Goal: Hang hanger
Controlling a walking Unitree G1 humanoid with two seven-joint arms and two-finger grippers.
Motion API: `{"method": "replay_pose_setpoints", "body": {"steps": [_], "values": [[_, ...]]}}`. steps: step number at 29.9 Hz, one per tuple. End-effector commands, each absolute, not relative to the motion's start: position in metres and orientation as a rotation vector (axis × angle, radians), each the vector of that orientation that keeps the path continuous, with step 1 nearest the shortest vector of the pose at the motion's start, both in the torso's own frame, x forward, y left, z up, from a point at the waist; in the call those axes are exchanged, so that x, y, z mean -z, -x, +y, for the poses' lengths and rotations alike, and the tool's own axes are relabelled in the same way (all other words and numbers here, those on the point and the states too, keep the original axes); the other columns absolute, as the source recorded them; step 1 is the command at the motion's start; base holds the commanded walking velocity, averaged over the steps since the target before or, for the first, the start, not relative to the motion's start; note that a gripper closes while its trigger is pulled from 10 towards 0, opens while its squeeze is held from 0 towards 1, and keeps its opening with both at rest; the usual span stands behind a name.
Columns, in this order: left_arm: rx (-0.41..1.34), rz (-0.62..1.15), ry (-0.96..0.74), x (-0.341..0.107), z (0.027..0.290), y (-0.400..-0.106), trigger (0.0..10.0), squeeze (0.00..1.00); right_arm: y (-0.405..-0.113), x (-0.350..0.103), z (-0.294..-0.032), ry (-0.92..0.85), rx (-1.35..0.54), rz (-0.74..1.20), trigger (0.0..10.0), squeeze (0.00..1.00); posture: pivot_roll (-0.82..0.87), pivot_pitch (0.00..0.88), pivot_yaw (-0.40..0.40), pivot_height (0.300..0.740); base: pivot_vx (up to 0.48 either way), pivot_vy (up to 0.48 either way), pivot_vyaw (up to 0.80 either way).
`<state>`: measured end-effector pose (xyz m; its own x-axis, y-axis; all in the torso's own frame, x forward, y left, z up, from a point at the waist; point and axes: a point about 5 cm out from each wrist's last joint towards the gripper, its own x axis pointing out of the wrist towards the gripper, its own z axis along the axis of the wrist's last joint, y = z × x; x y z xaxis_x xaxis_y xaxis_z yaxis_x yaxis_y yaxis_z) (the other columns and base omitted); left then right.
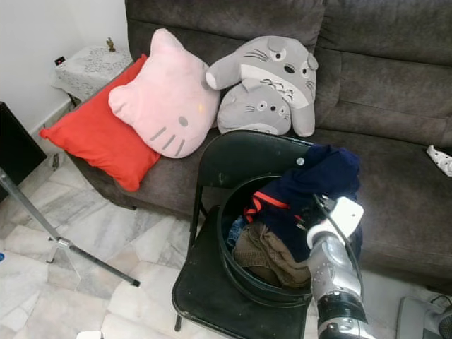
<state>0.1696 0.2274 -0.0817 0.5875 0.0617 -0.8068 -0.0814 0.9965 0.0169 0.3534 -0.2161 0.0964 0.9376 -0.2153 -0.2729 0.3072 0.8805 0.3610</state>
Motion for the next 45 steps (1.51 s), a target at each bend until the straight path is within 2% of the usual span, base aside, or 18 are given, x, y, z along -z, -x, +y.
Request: {"method": "replay_pose_setpoints", "body": {"steps": [1,10,16,43,44,45], "values": [[-0.1,0.977,0.025,0.086,0.231,-0.158,10.0,0.0,-0.356,-0.102,-0.214,-0.411,0.263,0.201,10.0,0.0,-0.05,0.177,0.005,0.74,0.0,0.0,0.0],[-0.101,0.978,0.029,0.086,0.232,-0.158,10.0,0.0,-0.358,-0.105,-0.203,-0.422,0.216,0.199,10.0,0.0,-0.05,0.178,0.005,0.74,0.0,0.0,0.0],[-0.098,0.979,0.029,0.086,0.23,-0.159,10.0,0.0,-0.355,-0.092,-0.195,-0.39,0.161,0.29,10.0,0.0,-0.06,0.178,0.005,0.74,0.0,0.0,0.0],[-0.1,0.982,0.021,0.086,0.232,-0.158,10.0,0.0,-0.357,-0.075,-0.203,-0.429,0.194,0.391,10.0,0.0,-0.03,0.178,0.015,0.74,0.0,0.0,0.0],[-0.101,0.982,0.018,0.086,0.233,-0.157,10.0,0.0,-0.358,-0.076,-0.203,-0.429,0.192,0.387,8.3,0.0,-0.03,0.178,0.015,0.74,0.0,0.0,0.0],[-0.102,0.983,0.016,0.086,0.233,-0.157,10.0,0.0,-0.359,-0.077,-0.204,-0.431,0.191,0.38,1.6,0.0,-0.03,0.179,0.017,0.74,0.0,0.0,0.0]]}}
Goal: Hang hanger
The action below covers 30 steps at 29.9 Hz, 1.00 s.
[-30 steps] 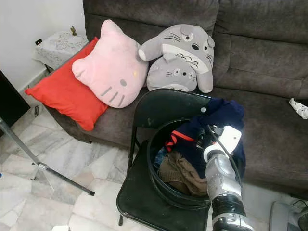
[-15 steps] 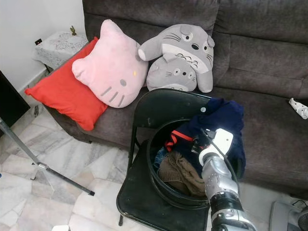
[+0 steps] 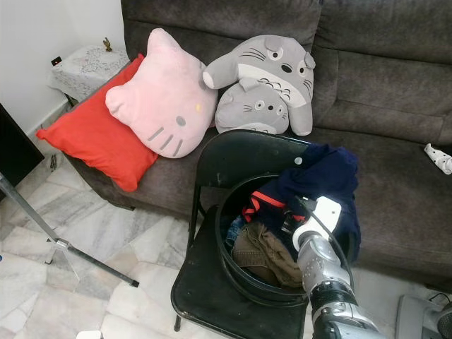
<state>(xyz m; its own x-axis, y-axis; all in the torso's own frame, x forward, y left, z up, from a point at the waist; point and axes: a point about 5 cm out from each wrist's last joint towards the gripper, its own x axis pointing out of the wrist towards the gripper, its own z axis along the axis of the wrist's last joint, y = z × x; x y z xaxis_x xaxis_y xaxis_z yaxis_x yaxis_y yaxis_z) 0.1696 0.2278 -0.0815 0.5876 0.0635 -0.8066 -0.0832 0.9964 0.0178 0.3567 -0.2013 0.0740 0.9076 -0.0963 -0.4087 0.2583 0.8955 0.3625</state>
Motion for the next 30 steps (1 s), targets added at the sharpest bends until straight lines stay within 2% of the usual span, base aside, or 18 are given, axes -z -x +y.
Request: {"method": "replay_pose_setpoints", "body": {"steps": [1,2,16,24,25,26,27,28,29,30], "values": [[-0.102,0.983,0.016,0.086,0.233,-0.157,10.0,0.0,-0.359,-0.077,-0.204,-0.431,0.191,0.38,1.6,0.0,-0.03,0.179,0.017,0.74,0.0,0.0,0.0],[-0.102,0.983,0.015,0.086,0.234,-0.157,10.0,0.0,-0.359,-0.078,-0.204,-0.429,0.187,0.375,0.0,0.0,-0.03,0.179,0.018,0.74,0.0,0.0,0.0],[-0.076,0.988,-0.018,0.086,0.234,-0.157,10.0,0.0,-0.364,-0.085,-0.21,-0.424,0.208,0.343,0.0,0.0,-0.02,0.181,0.028,0.74,0.0,0.0,0.0],[-0.07,0.99,-0.022,0.086,0.233,-0.157,10.0,0.0,-0.362,-0.078,-0.205,-0.4,0.186,0.403,0.0,0.0,-0.02,0.182,0.031,0.74,0.0,0.0,0.0],[-0.07,0.99,-0.023,0.086,0.233,-0.156,10.0,0.0,-0.361,-0.077,-0.205,-0.399,0.187,0.409,2.8,0.0,-0.01,0.184,0.033,0.74,0.0,0.0,0.0],[-0.069,0.99,-0.024,0.086,0.233,-0.156,10.0,0.0,-0.36,-0.076,-0.205,-0.399,0.189,0.413,2.8,0.0,-0.01,0.184,0.033,0.74,0.0,0.0,0.0],[-0.069,0.991,-0.024,0.086,0.233,-0.156,10.0,0.0,-0.36,-0.075,-0.205,-0.4,0.189,0.415,3.6,0.0,-0.01,0.184,0.033,0.74,0.0,0.0,0.0],[-0.068,0.991,-0.025,0.086,0.233,-0.156,10.0,0.0,-0.36,-0.075,-0.205,-0.4,0.188,0.419,4.8,0.0,-0.01,0.184,0.033,0.74,0.0,0.0,0.0],[-0.064,0.993,-0.027,0.087,0.232,-0.155,10.0,0.0,-0.36,-0.074,-0.205,-0.397,0.189,0.422,10.0,0.0,0.0,0.186,0.035,0.74,0.0,0.0,0.0],[-0.064,0.993,-0.027,0.087,0.232,-0.155,10.0,0.0,-0.36,-0.074,-0.205,-0.397,0.189,0.422,10.0,0.0,0.0,0.186,0.035,0.74,0.0,0.0,0.0]]}}
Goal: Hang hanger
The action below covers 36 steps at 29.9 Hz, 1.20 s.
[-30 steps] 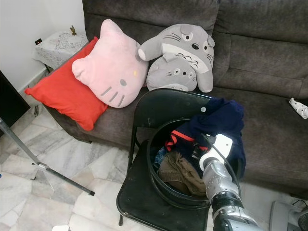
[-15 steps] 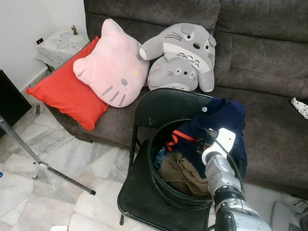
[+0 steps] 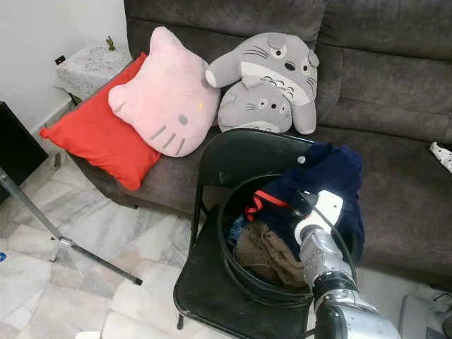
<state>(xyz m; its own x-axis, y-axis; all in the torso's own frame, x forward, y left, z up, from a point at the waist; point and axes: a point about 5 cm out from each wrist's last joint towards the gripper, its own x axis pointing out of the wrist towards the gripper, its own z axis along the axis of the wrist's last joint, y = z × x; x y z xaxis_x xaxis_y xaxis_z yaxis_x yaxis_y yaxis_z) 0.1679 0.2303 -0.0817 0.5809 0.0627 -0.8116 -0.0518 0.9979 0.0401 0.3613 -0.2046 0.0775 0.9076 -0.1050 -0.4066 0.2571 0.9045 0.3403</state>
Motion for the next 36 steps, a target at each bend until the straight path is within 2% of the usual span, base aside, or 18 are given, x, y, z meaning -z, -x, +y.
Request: {"method": "replay_pose_setpoints", "body": {"steps": [1,7,9,10,11,24,34,35,36], "values": [[-0.062,0.994,-0.029,0.087,0.232,-0.154,10.0,0.0,-0.36,-0.075,-0.205,-0.395,0.19,0.422,10.0,0.0,0.0,0.187,0.037,0.74,0.0,0.0,0.0],[-0.055,0.998,-0.038,0.088,0.231,-0.152,10.0,0.0,-0.361,-0.077,-0.208,-0.396,0.203,0.414,10.0,0.0,0.01,0.191,0.042,0.74,0.0,0.0,0.0],[-0.052,1.0,-0.041,0.089,0.23,-0.151,10.0,0.0,-0.361,-0.078,-0.209,-0.395,0.211,0.409,10.0,0.76,0.01,0.192,0.044,0.74,0.0,0.0,0.0],[-0.052,1.0,-0.041,0.089,0.23,-0.151,10.0,0.0,-0.361,-0.078,-0.209,-0.394,0.213,0.407,10.0,0.76,0.01,0.192,0.044,0.74,0.0,0.0,0.0],[-0.05,1.001,-0.042,0.089,0.23,-0.151,10.0,0.0,-0.362,-0.078,-0.21,-0.398,0.213,0.402,10.0,1.0,0.01,0.192,0.045,0.74,0.0,0.0,0.0],[-0.023,1.002,-0.061,0.091,0.222,-0.149,10.0,0.0,-0.361,-0.079,-0.215,-0.392,0.238,0.386,10.0,1.0,0.02,0.195,0.061,0.74,0.0,0.0,0.0],[-0.012,1.004,-0.086,0.091,0.227,-0.144,10.0,0.0,-0.361,-0.081,-0.218,-0.39,0.253,0.367,10.0,1.0,0.03,0.197,0.084,0.74,0.0,0.0,0.0],[-0.011,1.004,-0.089,0.091,0.229,-0.144,10.0,0.0,-0.362,-0.082,-0.218,-0.389,0.254,0.362,10.0,0.0,0.03,0.197,0.087,0.74,0.0,0.0,0.0],[-0.009,1.004,-0.095,0.091,0.232,-0.143,10.0,0.0,-0.363,-0.084,-0.218,-0.392,0.252,0.341,10.0,0.0,0.03,0.195,0.091,0.74,0.0,0.0,0.0]]}}
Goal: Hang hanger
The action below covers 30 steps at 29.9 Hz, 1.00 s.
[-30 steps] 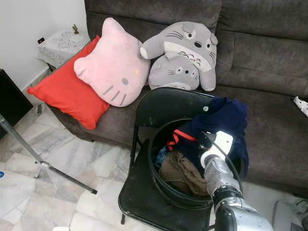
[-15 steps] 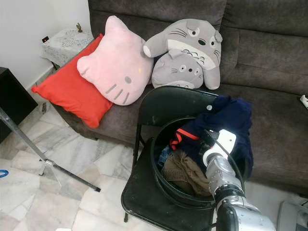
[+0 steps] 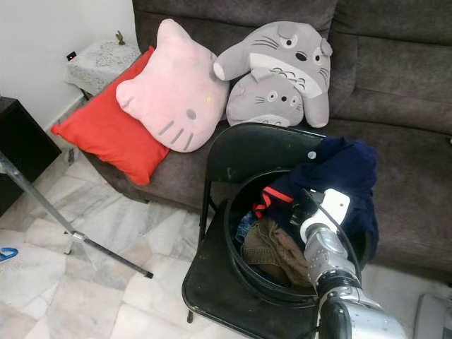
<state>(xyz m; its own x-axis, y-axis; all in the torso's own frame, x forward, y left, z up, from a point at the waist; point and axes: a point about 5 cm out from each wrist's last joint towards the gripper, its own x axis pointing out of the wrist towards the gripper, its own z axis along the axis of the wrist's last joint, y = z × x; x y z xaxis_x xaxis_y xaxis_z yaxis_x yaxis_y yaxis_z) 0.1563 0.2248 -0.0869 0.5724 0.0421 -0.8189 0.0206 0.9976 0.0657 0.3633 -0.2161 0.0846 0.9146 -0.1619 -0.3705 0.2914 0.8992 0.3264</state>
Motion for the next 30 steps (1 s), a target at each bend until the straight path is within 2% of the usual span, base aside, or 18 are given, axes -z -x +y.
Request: {"method": "replay_pose_setpoints", "body": {"steps": [1,2,3,4,30], "values": [[-0.009,1.004,-0.095,0.0906,0.2315,-0.1434,10.0,0.0,-0.3628,-0.0843,-0.2183,-0.392,0.252,0.341,10.0,0.0,0.03,0.195,0.091,0.74,0.0,0.0,0.0],[-0.006,1.003,-0.102,0.0899,0.234,-0.1434,10.0,0.0,-0.3634,-0.0857,-0.2181,-0.396,0.247,0.328,3.9,0.0,0.03,0.194,0.093,0.74,0.0,0.0,0.0],[-0.005,1.003,-0.105,0.0897,0.2347,-0.1434,10.0,0.0,-0.3636,-0.0859,-0.218,-0.396,0.245,0.326,3.9,0.0,0.03,0.193,0.093,0.74,0.0,0.0,0.0],[-0.004,1.003,-0.107,0.0895,0.2353,-0.1436,10.0,0.0,-0.3635,-0.0859,-0.2179,-0.395,0.243,0.325,0.0,0.0,0.03,0.193,0.094,0.74,0.0,0.0,0.0],[0.009,1.007,-0.107,0.09,0.2334,-0.1435,10.0,0.0,-0.364,-0.0862,-0.2162,-0.384,0.232,0.321,0.0,0.0,0.03,0.201,0.075,0.74,0.0,0.0,0.0]]}}
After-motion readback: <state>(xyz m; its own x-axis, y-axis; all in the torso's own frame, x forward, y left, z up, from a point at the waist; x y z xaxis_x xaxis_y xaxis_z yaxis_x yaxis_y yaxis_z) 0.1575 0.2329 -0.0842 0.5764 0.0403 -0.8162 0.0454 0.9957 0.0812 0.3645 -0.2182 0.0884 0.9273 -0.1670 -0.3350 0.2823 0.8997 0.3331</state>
